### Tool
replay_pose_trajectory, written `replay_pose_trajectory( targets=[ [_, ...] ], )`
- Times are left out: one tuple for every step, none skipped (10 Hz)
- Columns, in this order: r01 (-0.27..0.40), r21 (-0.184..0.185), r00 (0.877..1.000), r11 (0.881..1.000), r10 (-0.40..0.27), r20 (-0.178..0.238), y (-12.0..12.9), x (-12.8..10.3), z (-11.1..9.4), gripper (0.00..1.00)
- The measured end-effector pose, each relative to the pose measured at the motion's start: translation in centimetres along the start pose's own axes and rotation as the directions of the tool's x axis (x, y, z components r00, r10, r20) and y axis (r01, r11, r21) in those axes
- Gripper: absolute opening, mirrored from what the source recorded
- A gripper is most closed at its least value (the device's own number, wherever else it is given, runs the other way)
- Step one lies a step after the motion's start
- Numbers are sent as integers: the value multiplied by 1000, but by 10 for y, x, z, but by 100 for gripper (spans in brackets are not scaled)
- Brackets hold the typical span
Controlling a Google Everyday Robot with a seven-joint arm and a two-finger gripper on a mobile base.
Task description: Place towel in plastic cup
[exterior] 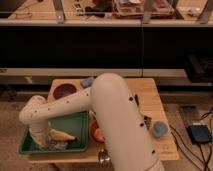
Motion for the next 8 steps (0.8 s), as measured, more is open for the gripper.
replay_pose_trajectory(
  targets=[
    [31, 19, 999, 999, -31, -14, -7, 4, 0, 5],
    [39, 36, 999, 999, -38, -28, -8, 6, -3, 1],
    [39, 67, 998, 997, -35, -55, -8, 11, -13, 0],
    [33, 95, 996, 995, -25, -84, -5, 16, -28, 0],
    [23, 125, 994, 992, -9, -112, -1, 20, -43, 0],
    [5, 174, 986, 985, 24, -163, 11, 28, -68, 0],
    [-7, 197, 980, 980, 46, -193, 23, 32, -87, 0],
    [-20, 205, 974, 978, 65, -218, 37, 37, -109, 0]
  ],
)
